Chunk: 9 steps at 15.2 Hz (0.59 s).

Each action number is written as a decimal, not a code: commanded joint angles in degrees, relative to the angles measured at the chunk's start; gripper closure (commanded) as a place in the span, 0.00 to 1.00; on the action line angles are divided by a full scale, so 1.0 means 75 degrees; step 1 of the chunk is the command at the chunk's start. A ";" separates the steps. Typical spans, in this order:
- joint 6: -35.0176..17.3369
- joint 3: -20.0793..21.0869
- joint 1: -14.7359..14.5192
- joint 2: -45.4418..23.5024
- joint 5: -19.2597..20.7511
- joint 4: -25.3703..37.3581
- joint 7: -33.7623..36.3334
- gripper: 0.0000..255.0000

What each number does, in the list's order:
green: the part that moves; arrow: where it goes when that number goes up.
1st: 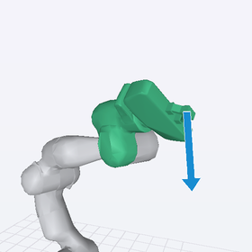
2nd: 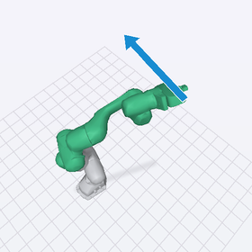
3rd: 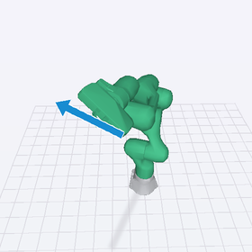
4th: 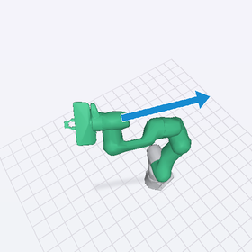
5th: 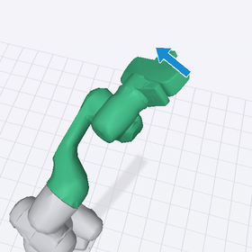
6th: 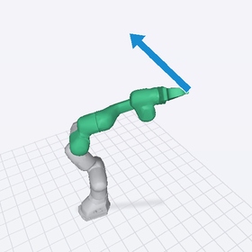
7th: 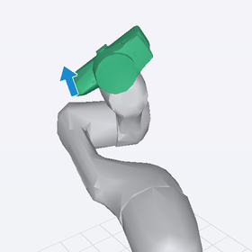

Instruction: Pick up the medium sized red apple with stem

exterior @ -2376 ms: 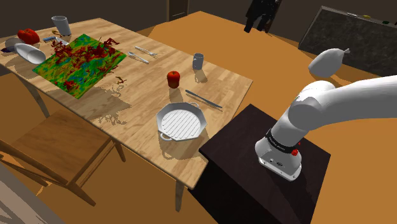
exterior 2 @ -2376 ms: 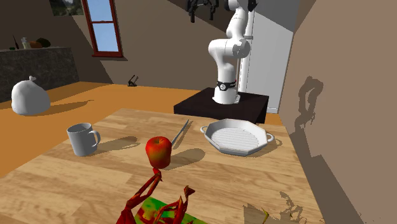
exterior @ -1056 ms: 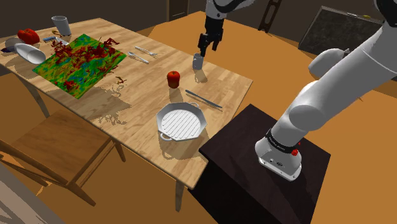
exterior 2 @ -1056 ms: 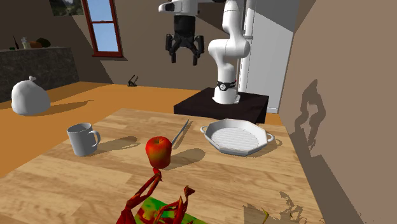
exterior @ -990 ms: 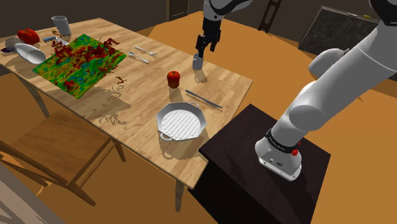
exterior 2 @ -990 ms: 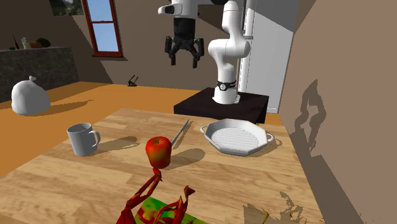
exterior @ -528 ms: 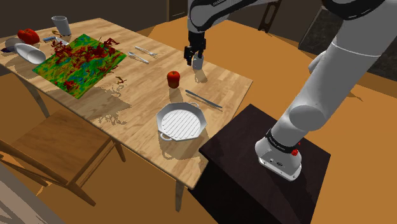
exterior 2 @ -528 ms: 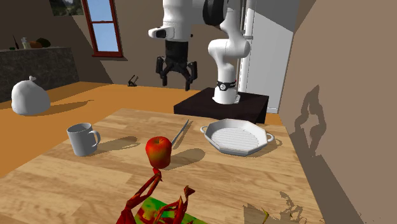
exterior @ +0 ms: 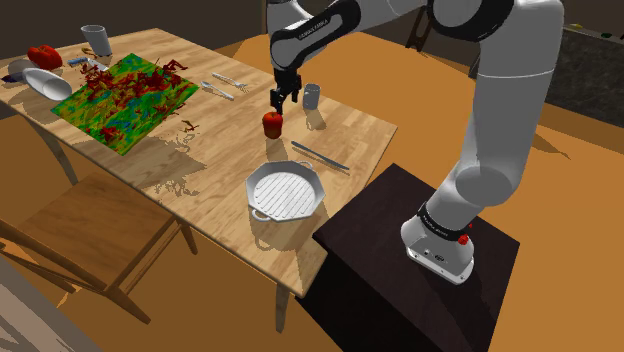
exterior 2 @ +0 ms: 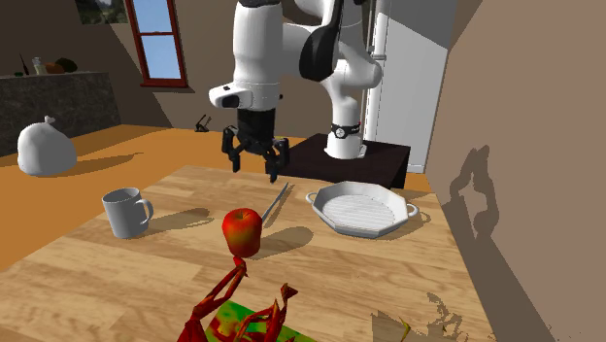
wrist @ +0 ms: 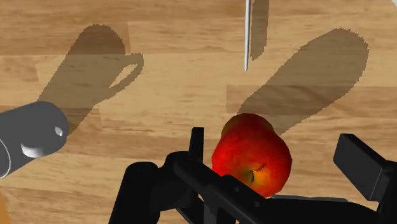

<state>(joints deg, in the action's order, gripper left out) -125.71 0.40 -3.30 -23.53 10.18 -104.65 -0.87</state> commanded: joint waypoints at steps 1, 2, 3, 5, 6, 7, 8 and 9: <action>0.0037 -0.0013 -0.0062 -0.0635 0.0114 0.0604 -0.0001 0.00; 0.0058 -0.0024 -0.0092 -0.0951 0.0165 0.0910 -0.0009 0.00; 0.0090 -0.0034 -0.0122 -0.1271 0.0213 0.1230 -0.0020 0.00; 0.0030 -0.0043 -0.0135 -0.1434 0.0235 0.1322 -0.0010 0.00; -0.0041 -0.0048 -0.0136 -0.1495 0.0243 0.1312 0.0004 0.00; -0.0111 -0.0052 -0.0137 -0.1557 0.0251 0.1303 0.0018 0.00; -0.0182 -0.0056 -0.0139 -0.1618 0.0259 0.1292 0.0033 0.00; -0.0250 -0.0060 -0.0140 -0.1682 0.0267 0.1287 0.0047 0.00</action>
<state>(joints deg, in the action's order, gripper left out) -127.10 -0.04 -4.27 -35.71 12.12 -94.95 -0.71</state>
